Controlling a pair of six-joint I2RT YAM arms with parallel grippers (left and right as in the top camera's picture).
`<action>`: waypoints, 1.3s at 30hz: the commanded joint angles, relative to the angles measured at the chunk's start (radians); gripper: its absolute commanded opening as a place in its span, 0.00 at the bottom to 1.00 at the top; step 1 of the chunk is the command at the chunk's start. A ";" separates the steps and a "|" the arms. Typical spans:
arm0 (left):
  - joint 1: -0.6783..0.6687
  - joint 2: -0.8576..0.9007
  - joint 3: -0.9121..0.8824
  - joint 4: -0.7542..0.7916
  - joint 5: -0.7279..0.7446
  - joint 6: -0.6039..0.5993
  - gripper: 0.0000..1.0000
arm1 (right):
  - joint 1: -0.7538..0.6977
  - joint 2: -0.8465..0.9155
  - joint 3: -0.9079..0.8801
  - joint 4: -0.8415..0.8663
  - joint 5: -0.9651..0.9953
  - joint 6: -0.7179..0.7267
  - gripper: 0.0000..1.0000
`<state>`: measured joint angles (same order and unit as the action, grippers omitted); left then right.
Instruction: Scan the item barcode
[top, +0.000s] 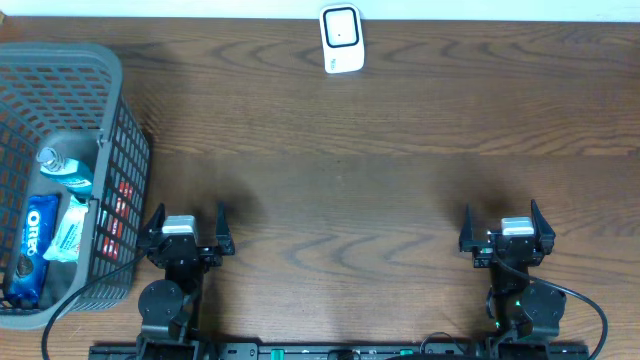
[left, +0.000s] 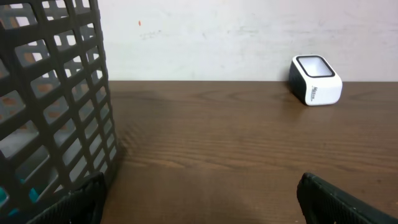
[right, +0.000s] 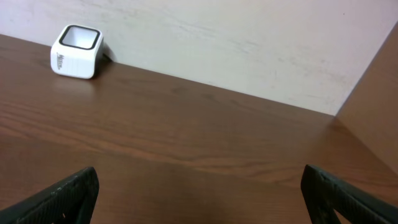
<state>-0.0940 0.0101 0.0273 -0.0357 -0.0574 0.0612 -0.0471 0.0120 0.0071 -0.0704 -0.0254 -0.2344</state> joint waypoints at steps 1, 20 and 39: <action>0.004 -0.006 -0.023 -0.032 0.002 0.017 0.98 | 0.003 -0.005 -0.001 -0.005 0.009 0.013 0.99; 0.004 -0.006 -0.023 -0.032 0.002 0.017 0.98 | 0.003 -0.005 -0.001 -0.005 0.008 0.013 0.99; 0.004 -0.006 -0.003 -0.027 0.029 0.016 0.98 | 0.003 -0.005 -0.001 -0.005 0.009 0.013 0.99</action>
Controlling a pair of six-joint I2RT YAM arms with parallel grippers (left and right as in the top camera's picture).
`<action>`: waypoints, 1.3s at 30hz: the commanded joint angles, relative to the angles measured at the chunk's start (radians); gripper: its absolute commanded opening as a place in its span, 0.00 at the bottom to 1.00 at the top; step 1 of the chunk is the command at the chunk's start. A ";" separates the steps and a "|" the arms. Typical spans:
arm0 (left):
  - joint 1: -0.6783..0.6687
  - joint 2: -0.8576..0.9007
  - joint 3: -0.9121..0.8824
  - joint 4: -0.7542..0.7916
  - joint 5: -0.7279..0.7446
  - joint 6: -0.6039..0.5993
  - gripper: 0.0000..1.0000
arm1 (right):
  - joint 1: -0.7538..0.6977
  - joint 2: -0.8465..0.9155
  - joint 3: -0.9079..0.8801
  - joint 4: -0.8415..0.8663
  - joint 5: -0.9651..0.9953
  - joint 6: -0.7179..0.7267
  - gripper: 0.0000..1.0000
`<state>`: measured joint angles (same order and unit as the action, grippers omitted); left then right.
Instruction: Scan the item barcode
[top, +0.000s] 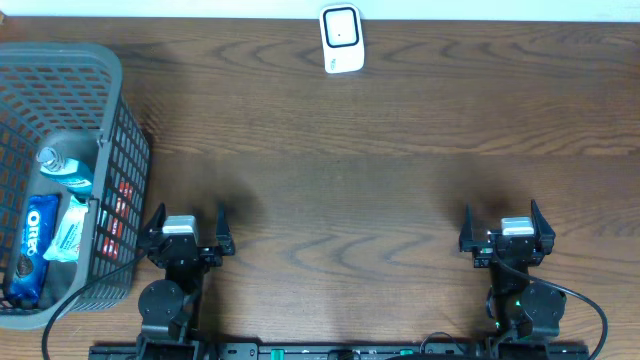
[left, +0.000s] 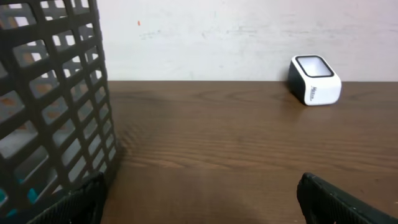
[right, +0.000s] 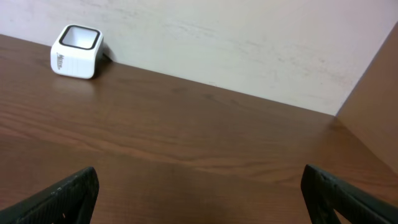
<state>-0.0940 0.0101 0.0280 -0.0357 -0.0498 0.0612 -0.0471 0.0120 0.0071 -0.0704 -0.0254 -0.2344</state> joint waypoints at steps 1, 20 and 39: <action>0.004 -0.006 0.018 -0.028 0.037 0.017 0.98 | 0.003 -0.005 -0.001 -0.005 0.009 0.013 0.99; 0.004 0.355 0.499 -0.142 0.043 -0.121 0.98 | 0.003 -0.005 -0.001 -0.005 0.008 0.013 0.99; 0.004 0.841 1.245 -0.806 0.023 -0.152 0.98 | 0.003 -0.005 -0.001 -0.005 0.009 0.013 0.99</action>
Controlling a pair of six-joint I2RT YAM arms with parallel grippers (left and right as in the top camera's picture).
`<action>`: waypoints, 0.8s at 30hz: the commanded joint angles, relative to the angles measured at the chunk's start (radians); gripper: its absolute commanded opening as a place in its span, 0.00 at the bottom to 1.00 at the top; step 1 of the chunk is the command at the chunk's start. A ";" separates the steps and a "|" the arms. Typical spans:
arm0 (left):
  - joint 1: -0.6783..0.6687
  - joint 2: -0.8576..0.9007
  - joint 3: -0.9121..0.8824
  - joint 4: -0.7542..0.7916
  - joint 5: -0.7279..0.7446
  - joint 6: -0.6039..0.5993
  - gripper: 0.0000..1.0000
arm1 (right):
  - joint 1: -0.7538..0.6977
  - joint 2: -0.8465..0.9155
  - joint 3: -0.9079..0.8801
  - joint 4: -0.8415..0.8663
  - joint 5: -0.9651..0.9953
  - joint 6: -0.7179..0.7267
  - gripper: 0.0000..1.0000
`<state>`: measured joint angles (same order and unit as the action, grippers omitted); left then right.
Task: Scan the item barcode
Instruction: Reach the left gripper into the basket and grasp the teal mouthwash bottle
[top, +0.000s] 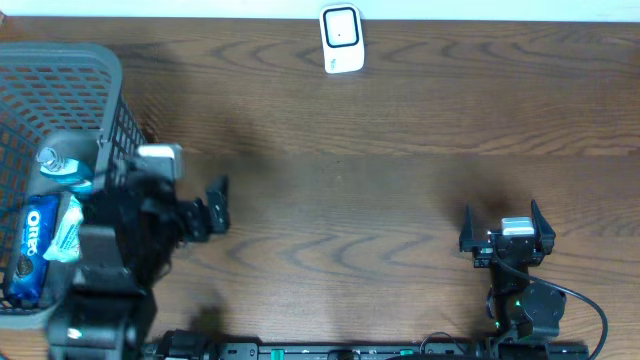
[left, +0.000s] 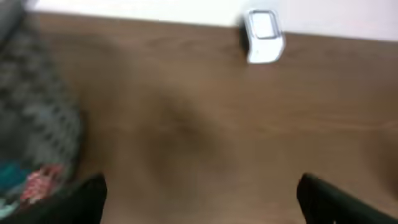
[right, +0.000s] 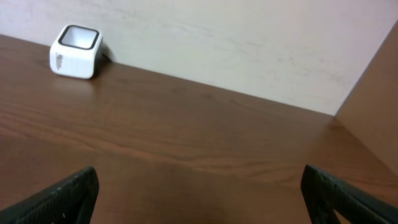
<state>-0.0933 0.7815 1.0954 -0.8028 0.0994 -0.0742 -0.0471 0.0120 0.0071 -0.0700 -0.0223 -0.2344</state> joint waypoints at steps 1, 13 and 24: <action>0.003 0.108 0.254 -0.074 -0.143 -0.015 0.98 | 0.003 -0.005 -0.001 -0.005 0.005 0.013 0.99; 0.022 0.230 0.556 -0.089 -0.398 -0.187 0.98 | 0.003 -0.005 -0.001 -0.005 0.005 0.013 0.99; 0.371 0.558 0.862 -0.338 -0.499 -0.585 0.98 | 0.003 -0.005 -0.001 -0.005 0.006 0.013 0.99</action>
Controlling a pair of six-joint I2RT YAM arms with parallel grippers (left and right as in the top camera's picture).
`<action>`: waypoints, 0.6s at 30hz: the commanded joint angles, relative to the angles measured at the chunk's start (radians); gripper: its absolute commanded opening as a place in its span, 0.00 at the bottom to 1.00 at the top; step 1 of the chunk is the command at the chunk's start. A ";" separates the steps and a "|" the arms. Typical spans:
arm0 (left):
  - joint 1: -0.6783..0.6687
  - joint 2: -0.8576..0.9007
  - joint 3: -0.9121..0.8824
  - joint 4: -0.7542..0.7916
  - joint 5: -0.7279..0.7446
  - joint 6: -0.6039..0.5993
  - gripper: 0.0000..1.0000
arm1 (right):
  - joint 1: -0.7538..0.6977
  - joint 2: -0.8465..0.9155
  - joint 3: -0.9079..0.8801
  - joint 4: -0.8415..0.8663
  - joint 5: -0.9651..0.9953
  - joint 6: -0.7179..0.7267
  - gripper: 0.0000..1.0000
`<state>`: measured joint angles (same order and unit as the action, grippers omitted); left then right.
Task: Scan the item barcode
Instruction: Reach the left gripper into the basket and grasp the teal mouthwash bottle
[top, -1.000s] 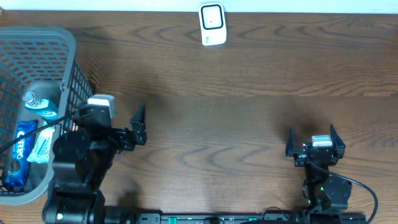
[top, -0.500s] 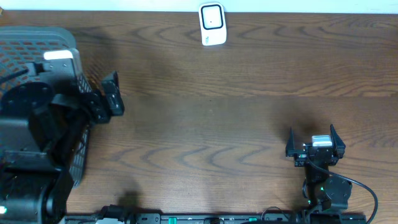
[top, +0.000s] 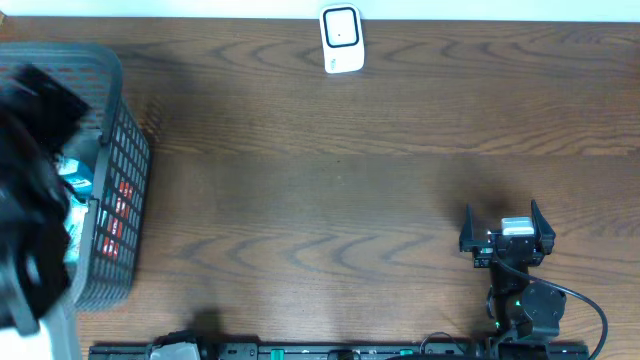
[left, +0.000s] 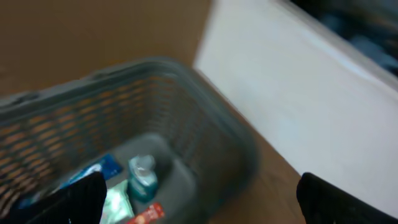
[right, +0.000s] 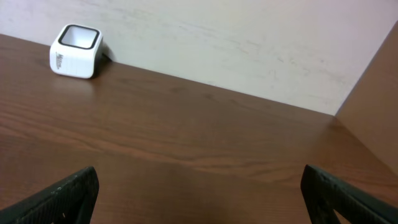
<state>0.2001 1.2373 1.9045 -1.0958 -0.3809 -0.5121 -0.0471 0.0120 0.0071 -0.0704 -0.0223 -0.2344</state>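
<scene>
A grey plastic basket stands at the table's left and holds the items. In the blurred left wrist view I look down into the basket at a small teal-labelled bottle, a blue Oreo pack, a mint-green packet and a red packet. My left arm is a dark blur over the basket; my left gripper is open and holds nothing. The white scanner sits at the back edge, also the scanner. My right gripper rests open at the front right.
A pale wall runs behind the table's back edge. Bare brown wood table lies between the basket, the scanner and the right arm.
My left arm has moved from just right of the basket to above it, and its camera now looks down into the basket. The right arm has not moved.
Both arms rested open at the table's front edge for the first two moments. Then the left arm stood raised beside the basket, its camera facing the scanner. Now it hangs over the basket, open and empty.
</scene>
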 joint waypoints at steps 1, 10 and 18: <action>0.106 0.134 0.069 -0.068 -0.006 -0.169 0.98 | 0.003 -0.005 -0.001 -0.005 0.005 0.013 0.99; 0.286 0.404 0.096 -0.201 0.097 -0.230 0.98 | 0.003 -0.005 -0.001 -0.004 0.005 0.013 0.99; 0.321 0.548 0.096 -0.205 0.233 -0.230 0.98 | 0.003 -0.005 -0.001 -0.004 0.005 0.013 0.99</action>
<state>0.5144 1.7611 1.9823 -1.2984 -0.2123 -0.7277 -0.0471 0.0120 0.0071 -0.0708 -0.0227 -0.2344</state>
